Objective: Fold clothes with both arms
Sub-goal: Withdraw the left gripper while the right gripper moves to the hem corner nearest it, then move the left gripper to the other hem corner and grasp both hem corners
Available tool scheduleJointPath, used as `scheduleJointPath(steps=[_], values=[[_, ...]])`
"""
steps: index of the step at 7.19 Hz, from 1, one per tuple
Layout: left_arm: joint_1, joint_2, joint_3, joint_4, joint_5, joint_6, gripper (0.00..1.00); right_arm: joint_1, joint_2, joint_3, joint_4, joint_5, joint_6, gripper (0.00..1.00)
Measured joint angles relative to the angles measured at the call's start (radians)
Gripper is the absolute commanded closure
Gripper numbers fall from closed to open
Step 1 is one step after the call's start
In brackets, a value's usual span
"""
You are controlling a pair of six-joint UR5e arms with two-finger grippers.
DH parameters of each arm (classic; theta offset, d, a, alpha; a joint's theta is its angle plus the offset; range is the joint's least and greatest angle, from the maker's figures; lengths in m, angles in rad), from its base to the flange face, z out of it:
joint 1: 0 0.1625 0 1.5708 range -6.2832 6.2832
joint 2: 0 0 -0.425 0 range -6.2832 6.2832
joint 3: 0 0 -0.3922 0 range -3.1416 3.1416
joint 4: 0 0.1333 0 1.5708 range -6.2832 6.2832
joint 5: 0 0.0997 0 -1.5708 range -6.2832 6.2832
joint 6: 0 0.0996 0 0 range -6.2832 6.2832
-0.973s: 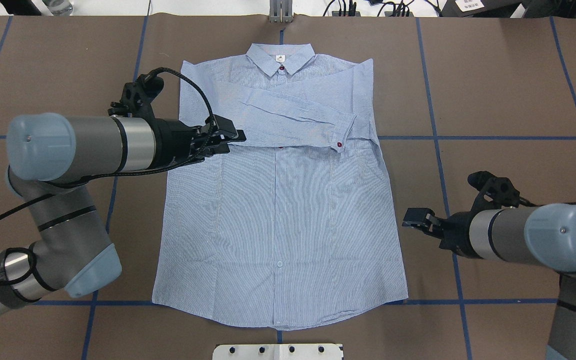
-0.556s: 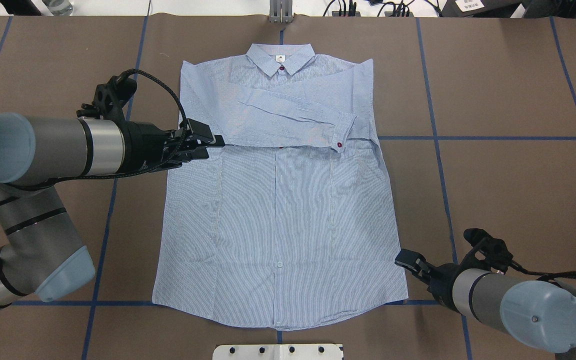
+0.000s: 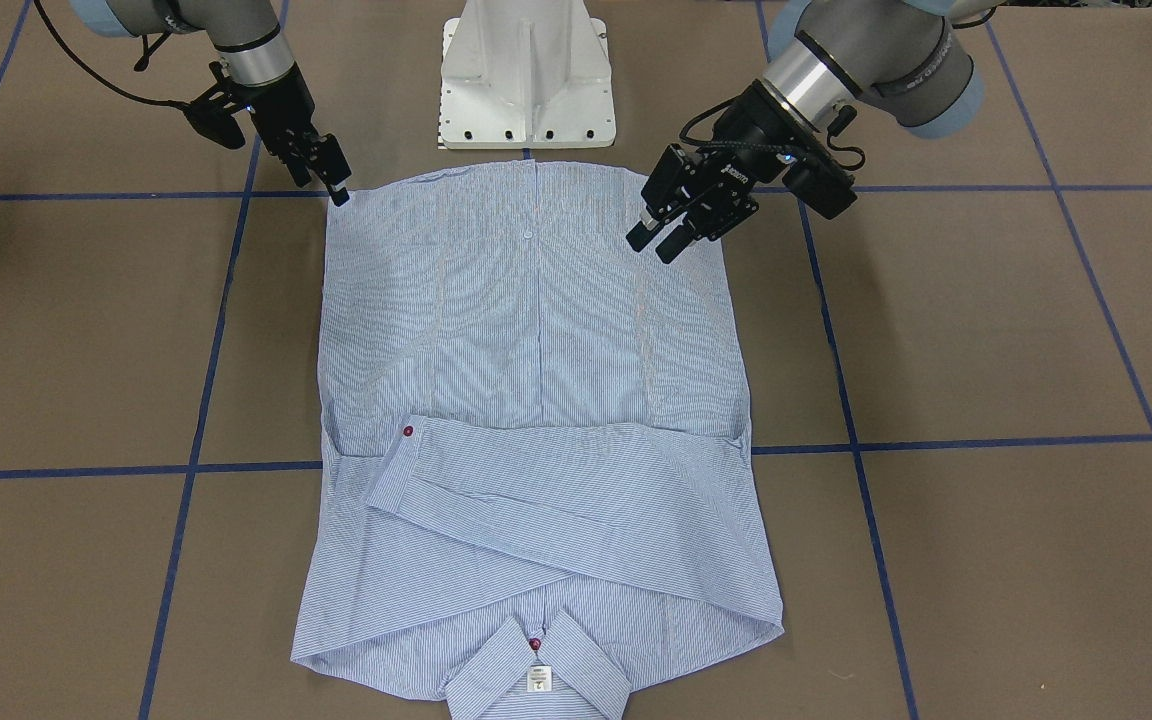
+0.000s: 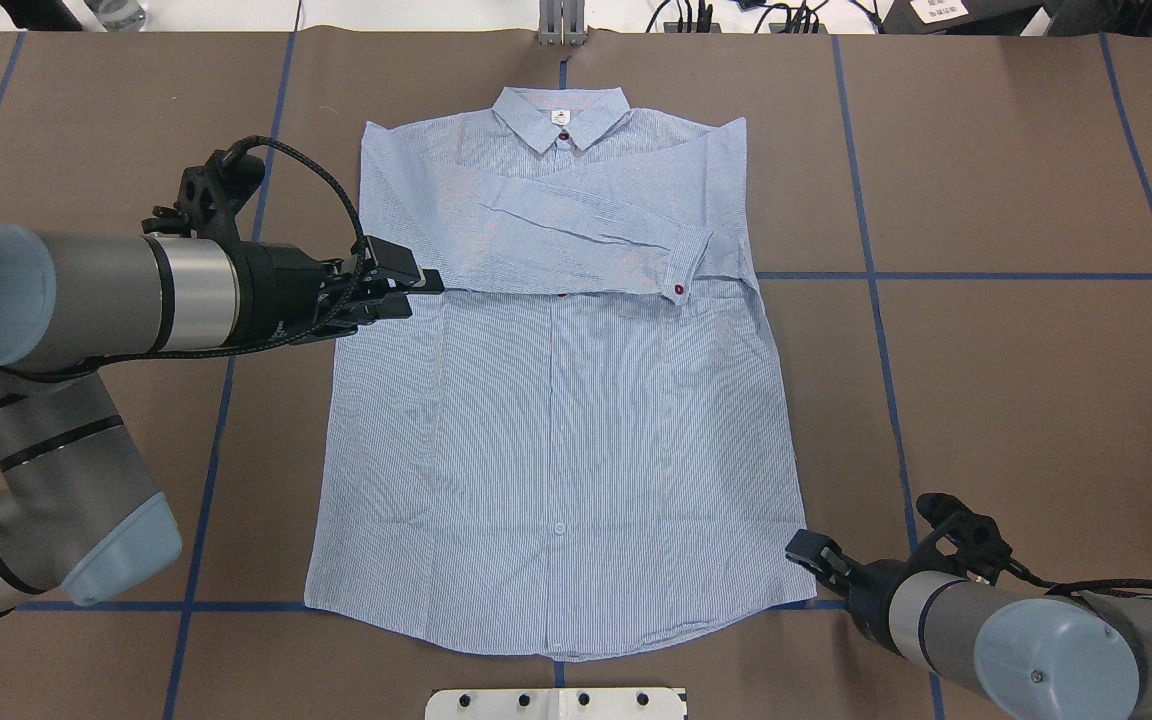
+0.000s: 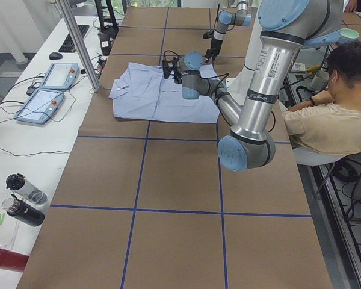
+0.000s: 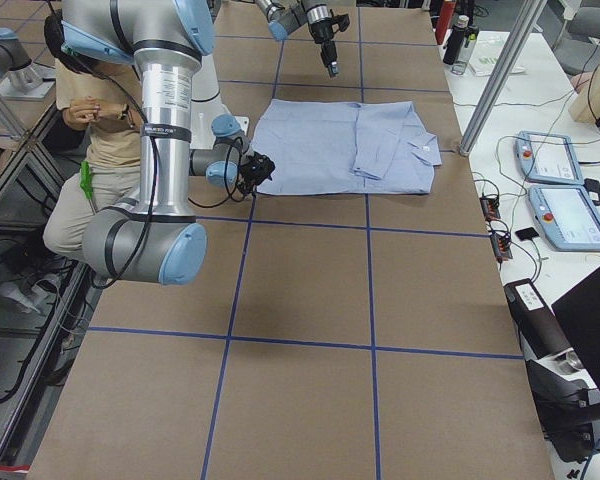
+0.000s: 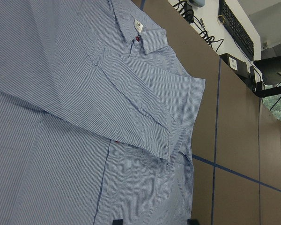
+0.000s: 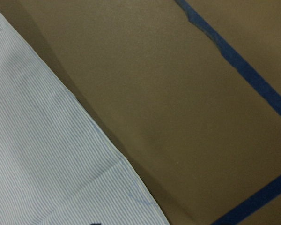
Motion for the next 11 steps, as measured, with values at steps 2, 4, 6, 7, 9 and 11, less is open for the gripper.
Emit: scheduleJointPath(steps=[2,4,6,7,9,11], values=[[-0.004,0.012,-0.003,0.0,0.0,0.001,0.45,-0.01,0.019,-0.011,0.0,0.002,0.001,0.18],[-0.005,0.019,-0.001,0.0,0.001,0.001,0.45,-0.02,0.033,-0.026,0.0,0.0,0.001,0.27],[-0.005,0.026,-0.001,-0.001,0.002,0.001,0.45,-0.023,0.036,-0.038,0.0,-0.002,0.001,0.65],[-0.005,0.03,-0.003,-0.002,0.002,0.001,0.45,-0.023,0.036,-0.039,0.0,-0.003,0.001,0.86],[-0.007,0.039,-0.007,-0.003,0.003,0.001,0.45,-0.022,0.034,-0.041,0.0,-0.005,0.001,1.0],[-0.011,0.047,-0.014,-0.003,0.003,0.001,0.46,-0.019,0.031,-0.038,0.0,-0.006,0.001,1.0]])
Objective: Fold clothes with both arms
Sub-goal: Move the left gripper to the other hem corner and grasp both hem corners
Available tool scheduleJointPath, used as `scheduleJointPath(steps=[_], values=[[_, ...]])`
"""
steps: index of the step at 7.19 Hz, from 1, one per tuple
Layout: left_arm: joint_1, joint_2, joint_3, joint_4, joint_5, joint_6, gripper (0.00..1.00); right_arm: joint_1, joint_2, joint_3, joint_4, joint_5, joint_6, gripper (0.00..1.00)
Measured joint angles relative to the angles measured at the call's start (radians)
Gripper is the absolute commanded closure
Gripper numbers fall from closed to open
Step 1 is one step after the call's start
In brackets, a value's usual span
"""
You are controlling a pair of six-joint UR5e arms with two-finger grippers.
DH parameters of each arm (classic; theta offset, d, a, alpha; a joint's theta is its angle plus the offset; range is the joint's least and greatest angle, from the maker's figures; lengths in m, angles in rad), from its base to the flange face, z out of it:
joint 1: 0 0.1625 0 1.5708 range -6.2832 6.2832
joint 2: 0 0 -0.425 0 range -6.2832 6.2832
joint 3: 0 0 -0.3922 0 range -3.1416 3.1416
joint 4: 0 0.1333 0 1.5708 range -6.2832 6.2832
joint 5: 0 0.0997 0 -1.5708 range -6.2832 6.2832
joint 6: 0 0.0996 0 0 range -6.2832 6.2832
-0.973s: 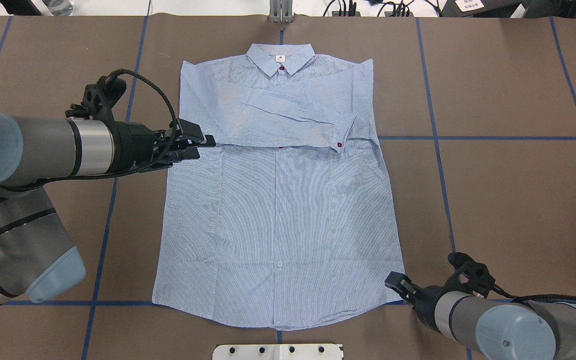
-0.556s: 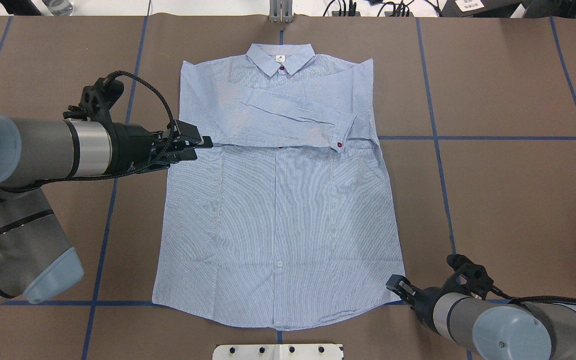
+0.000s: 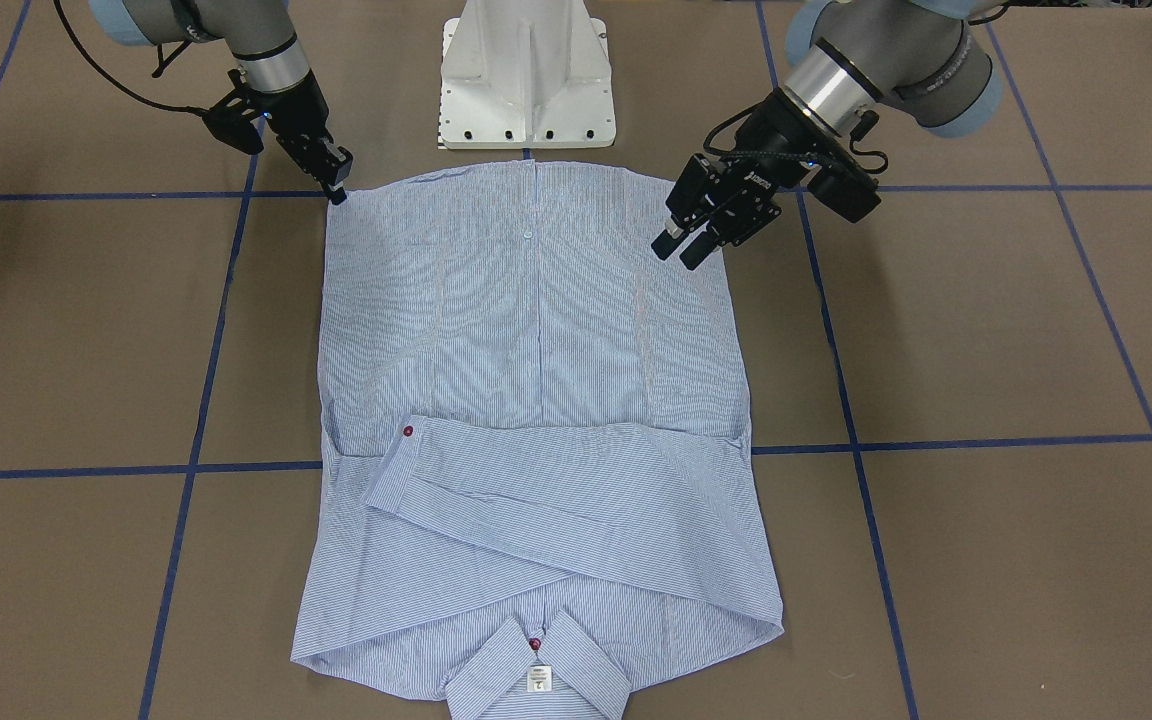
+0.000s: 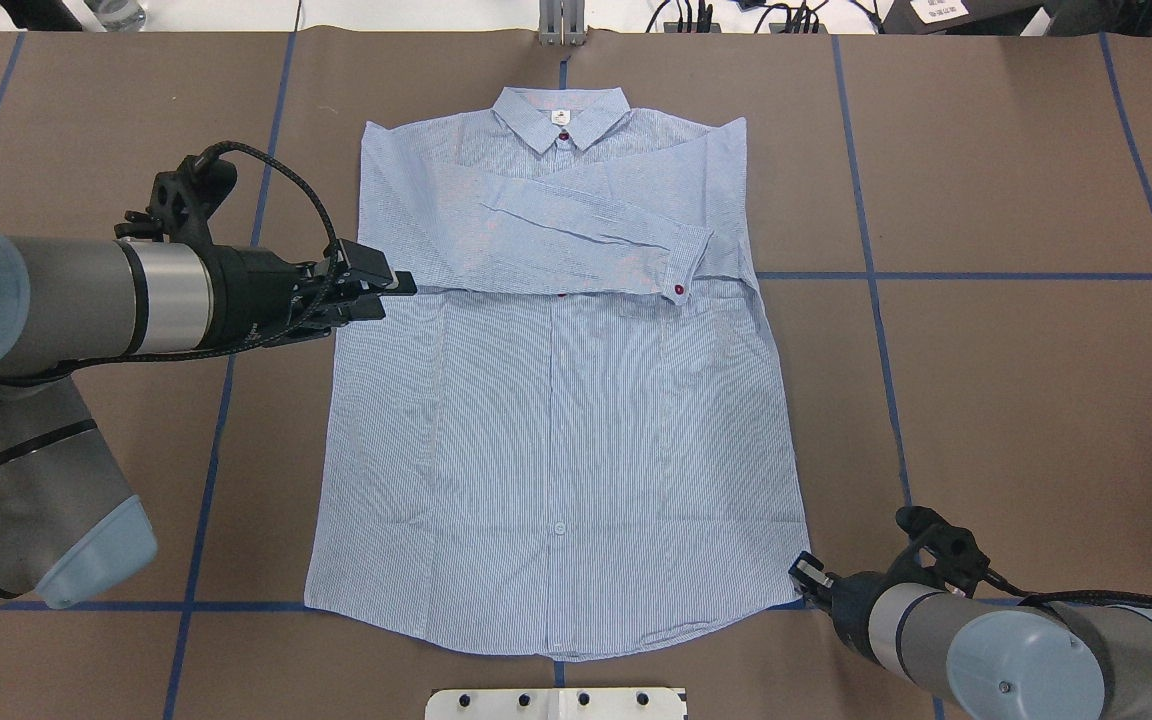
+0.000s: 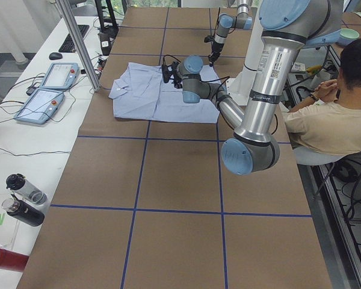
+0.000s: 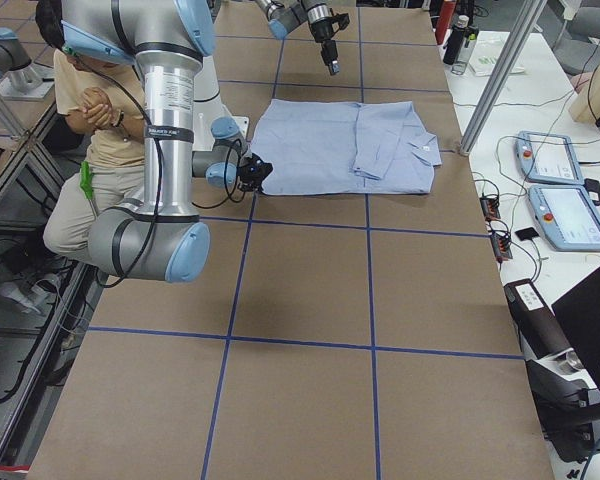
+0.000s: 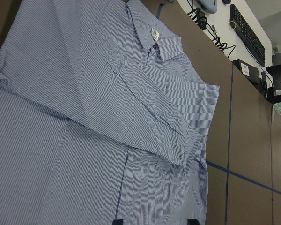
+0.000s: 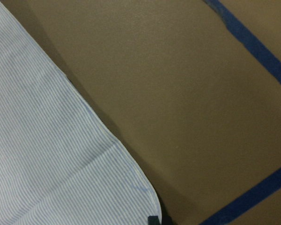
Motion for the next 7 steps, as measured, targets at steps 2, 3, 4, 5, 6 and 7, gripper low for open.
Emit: scheduleJointPath(steps=[2,3,4,5,6,7], values=[[0.0,0.067,-0.041,0.003,-0.004,-0.005,0.46,0.001,-0.003,0.012,0.0,0.002,0.0,1.0],[0.008,0.123,-0.072,0.02,-0.007,-0.011,0.45,0.001,-0.004,0.023,0.0,0.003,0.0,1.0],[0.033,0.194,-0.104,0.051,-0.008,-0.015,0.45,0.001,-0.006,0.031,0.0,0.005,0.0,1.0],[0.075,0.251,-0.122,0.074,-0.008,-0.036,0.45,0.001,-0.007,0.038,0.001,0.008,0.0,1.0],[0.137,0.295,-0.13,0.085,-0.004,-0.083,0.45,0.001,-0.007,0.043,0.001,0.011,-0.002,1.0],[0.209,0.322,-0.132,0.089,0.01,-0.143,0.45,0.003,-0.009,0.045,0.0,0.013,-0.004,1.0]])
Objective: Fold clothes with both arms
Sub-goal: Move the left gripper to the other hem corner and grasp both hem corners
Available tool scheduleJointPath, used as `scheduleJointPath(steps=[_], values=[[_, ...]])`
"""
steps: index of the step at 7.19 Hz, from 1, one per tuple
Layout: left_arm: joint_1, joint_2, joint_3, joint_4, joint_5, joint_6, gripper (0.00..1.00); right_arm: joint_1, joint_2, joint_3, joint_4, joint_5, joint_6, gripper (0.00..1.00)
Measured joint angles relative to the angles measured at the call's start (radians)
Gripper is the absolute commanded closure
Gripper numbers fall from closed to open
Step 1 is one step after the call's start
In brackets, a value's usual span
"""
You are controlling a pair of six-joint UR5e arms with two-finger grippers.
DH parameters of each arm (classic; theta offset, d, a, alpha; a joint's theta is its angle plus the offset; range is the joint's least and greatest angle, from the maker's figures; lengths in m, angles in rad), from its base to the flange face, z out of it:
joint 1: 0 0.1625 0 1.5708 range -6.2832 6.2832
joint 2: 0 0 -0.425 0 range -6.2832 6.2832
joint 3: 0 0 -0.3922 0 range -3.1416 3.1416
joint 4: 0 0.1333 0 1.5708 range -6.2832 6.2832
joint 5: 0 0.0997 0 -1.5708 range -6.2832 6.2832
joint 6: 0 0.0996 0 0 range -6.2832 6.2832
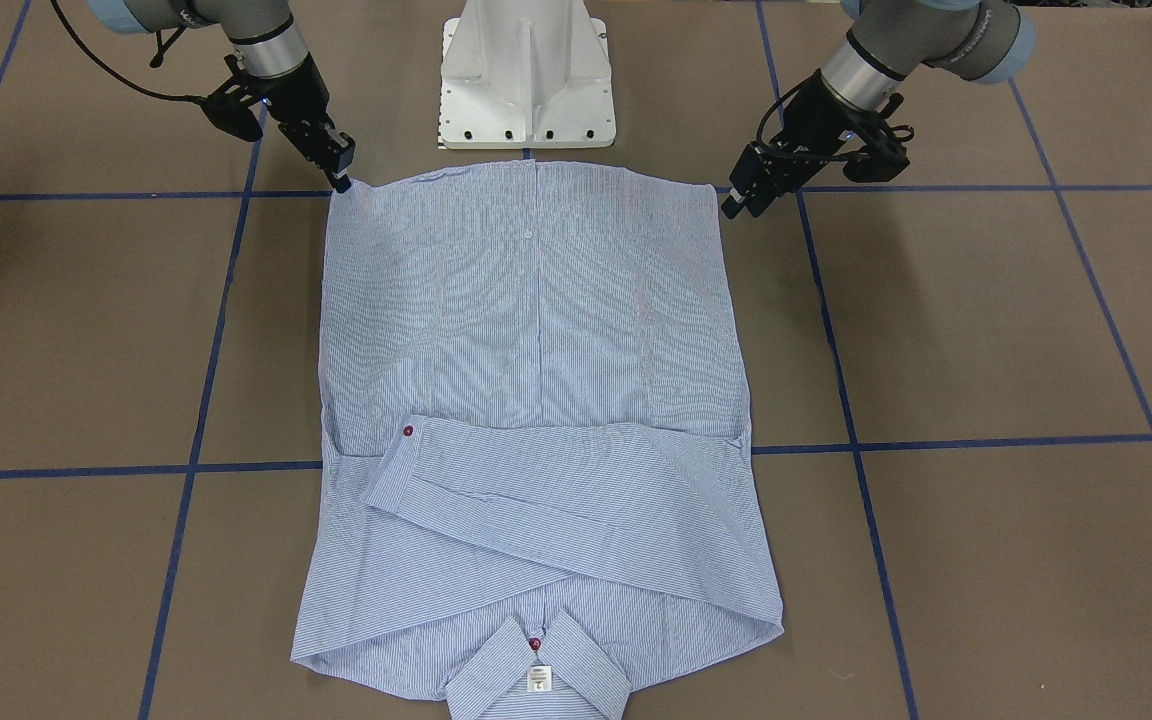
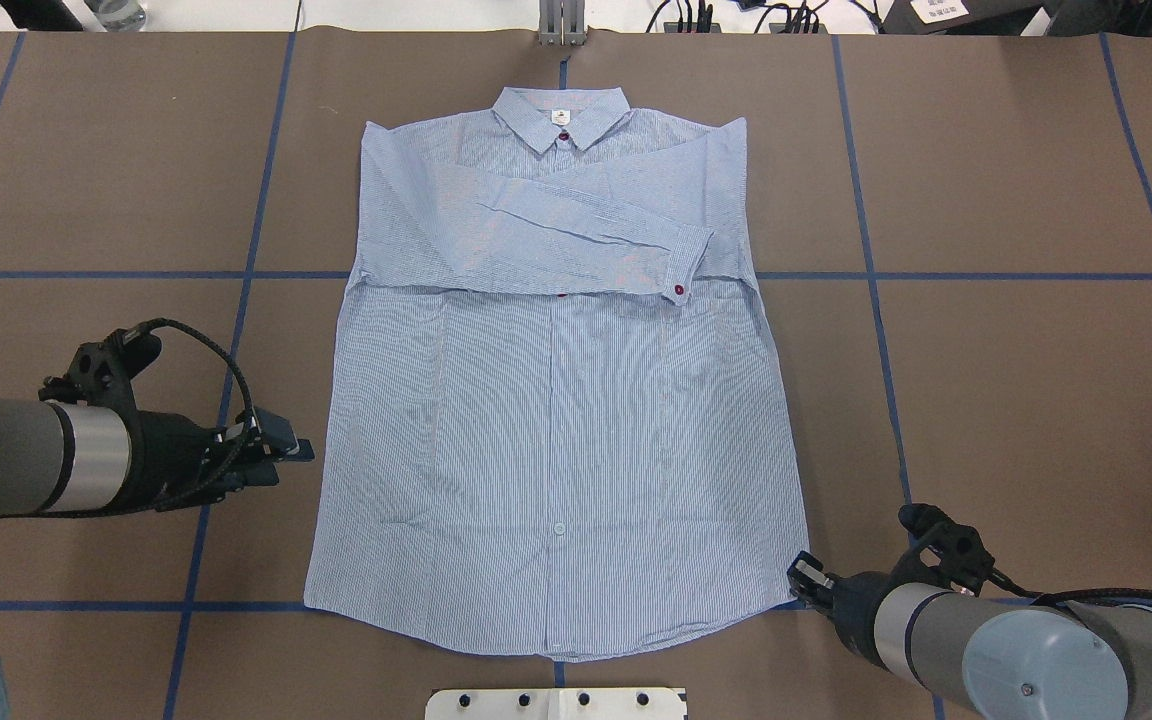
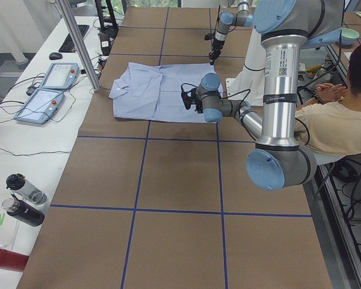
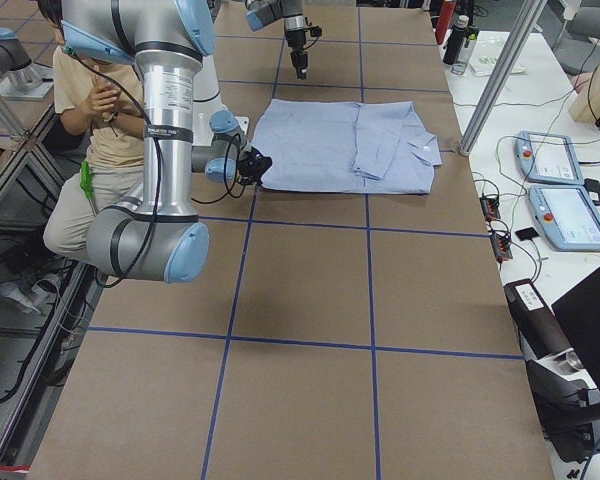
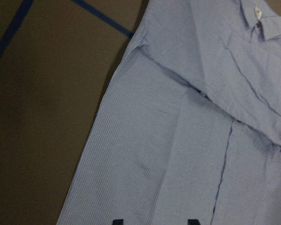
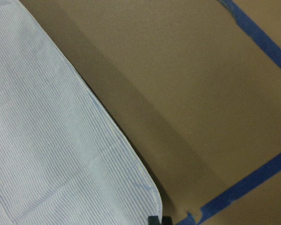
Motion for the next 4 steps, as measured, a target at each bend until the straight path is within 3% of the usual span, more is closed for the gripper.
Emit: scheduleJointPath(steps=[4], values=[[0.213,-0.003,0.008,0.111,0.099,-0.189,0.46,0.003,-0.006,0.005,0.0,0.002,-0.002,1.0]])
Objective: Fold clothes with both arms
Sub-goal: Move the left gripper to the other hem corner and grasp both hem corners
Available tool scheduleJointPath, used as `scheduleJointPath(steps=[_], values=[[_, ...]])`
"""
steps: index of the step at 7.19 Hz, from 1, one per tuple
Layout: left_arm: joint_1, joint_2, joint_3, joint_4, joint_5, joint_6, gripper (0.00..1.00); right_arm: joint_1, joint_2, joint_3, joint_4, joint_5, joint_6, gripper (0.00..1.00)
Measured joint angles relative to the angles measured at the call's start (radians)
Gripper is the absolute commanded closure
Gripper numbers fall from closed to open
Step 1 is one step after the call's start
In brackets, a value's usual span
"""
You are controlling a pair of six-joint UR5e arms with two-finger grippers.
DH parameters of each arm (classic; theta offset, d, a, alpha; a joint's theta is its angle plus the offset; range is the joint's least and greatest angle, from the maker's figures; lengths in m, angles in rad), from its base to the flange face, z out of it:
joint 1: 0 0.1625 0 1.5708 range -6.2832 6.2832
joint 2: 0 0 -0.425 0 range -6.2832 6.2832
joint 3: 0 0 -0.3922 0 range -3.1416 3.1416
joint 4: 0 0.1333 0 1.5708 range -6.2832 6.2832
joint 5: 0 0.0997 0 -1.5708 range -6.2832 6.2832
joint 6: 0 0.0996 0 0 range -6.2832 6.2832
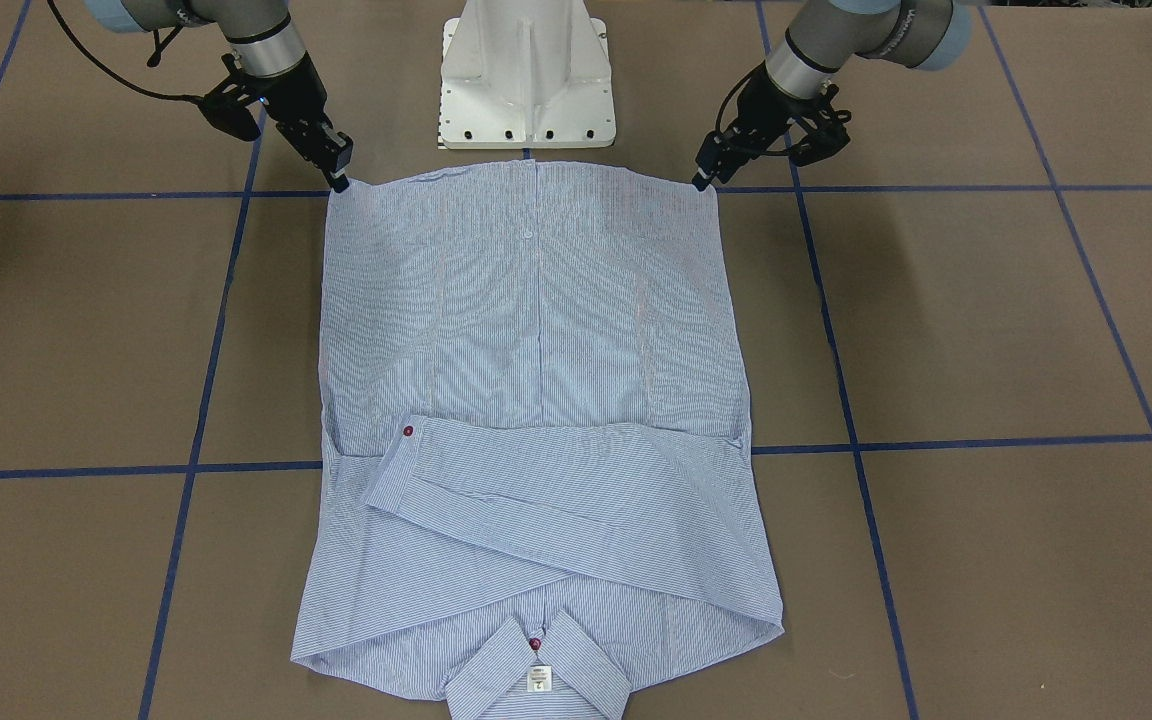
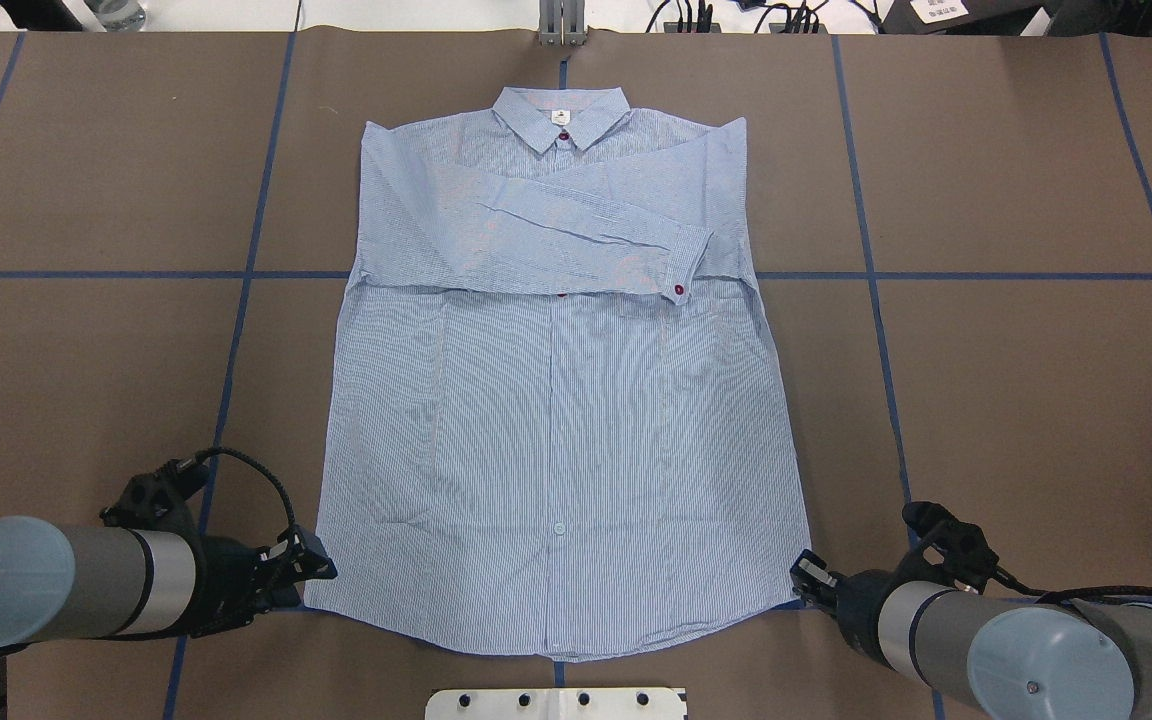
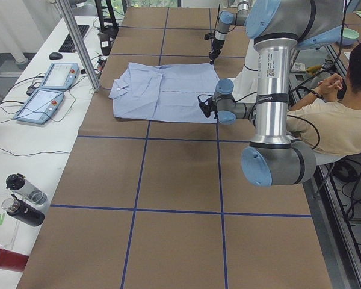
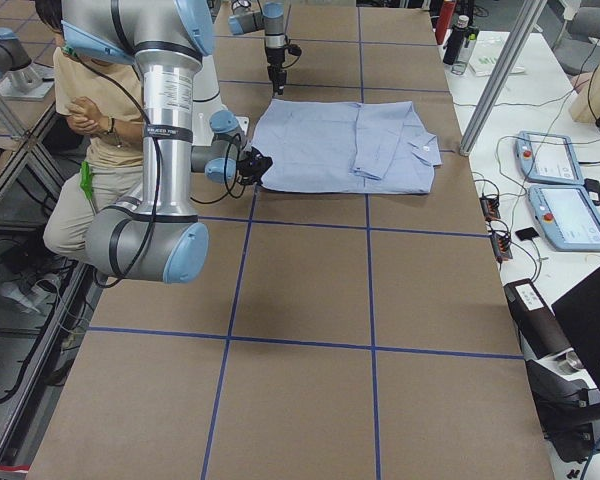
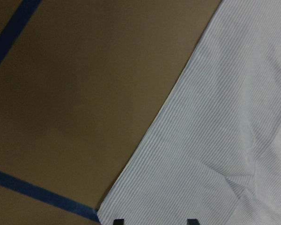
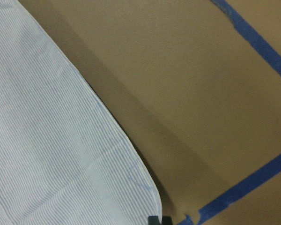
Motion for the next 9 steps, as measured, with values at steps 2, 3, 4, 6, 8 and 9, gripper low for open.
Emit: scheduleJointPath(steps=[2,3,4,6,8,9], values=[[0.045,-0.023,0.001,0.078,0.025,-0.027,0.47,0.002,0.0,0.001,0.0,0.0,0.001,1.0],[0.051,-0.027,0.002,0.09,0.036,-0.03,0.47,0.002,0.0,0.001,0.0,0.0,0.001,1.0],[0.054,-0.027,0.004,0.098,0.041,-0.03,0.49,0.002,0.0,0.001,0.001,0.0,0.001,1.0],[0.054,-0.025,0.006,0.124,0.071,-0.025,0.5,0.003,0.0,0.001,0.001,0.0,0.001,1.0],[0.055,-0.024,0.01,0.134,0.09,-0.021,0.5,0.004,-0.009,0.001,0.001,0.0,0.001,1.0],[0.057,-0.026,0.012,0.135,0.092,-0.02,0.55,0.004,-0.014,0.0,0.001,0.0,0.002,1.0]])
